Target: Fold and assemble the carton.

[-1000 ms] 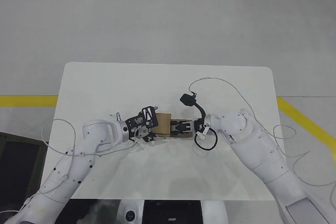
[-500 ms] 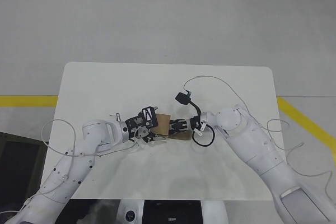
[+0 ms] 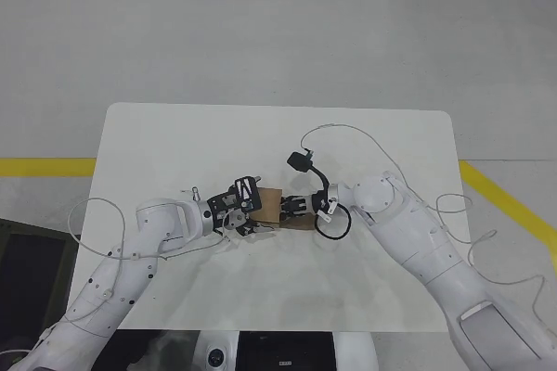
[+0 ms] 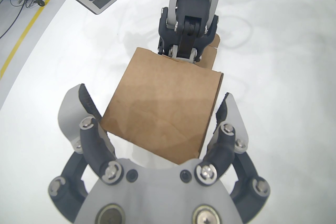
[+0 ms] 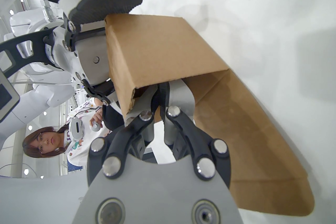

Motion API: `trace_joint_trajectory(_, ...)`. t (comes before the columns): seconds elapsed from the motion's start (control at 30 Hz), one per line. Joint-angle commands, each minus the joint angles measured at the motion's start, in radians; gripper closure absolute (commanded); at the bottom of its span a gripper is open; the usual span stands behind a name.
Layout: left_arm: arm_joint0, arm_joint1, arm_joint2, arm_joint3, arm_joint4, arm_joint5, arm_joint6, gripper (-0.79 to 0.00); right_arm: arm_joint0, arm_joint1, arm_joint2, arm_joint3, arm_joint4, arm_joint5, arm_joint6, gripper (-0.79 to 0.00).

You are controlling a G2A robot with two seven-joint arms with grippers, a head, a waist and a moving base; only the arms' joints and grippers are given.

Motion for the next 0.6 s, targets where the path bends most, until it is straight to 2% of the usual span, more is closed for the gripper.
trace_joint_trajectory(0.0, 0.0, 0.0, -0.001, 0.0, 0.0, 0.0, 0.0, -0.785, -0.009, 0.006, 0.015, -0.009, -0.002, 0.001, 0.009, 0.0)
trace_joint_trajectory(0.27, 0.001, -0.001, -0.003, 0.001, 0.0, 0.001, 0.0, -0.785, -0.083, 0.054, 0.12, -0.156, -0.015, 0.046, 0.068, 0.0)
trace_joint_trajectory(0.43, 0.0, -0.002, -0.003, 0.002, -0.006, 0.0, -0.002, -0.785, -0.151, 0.093, 0.208, -0.282, -0.066, 0.121, 0.124, 0.0)
trace_joint_trajectory(0.57, 0.0, -0.003, -0.004, 0.002, -0.008, 0.002, -0.004, -0.785, -0.22, 0.127, 0.295, -0.37, -0.13, 0.194, 0.154, -0.08)
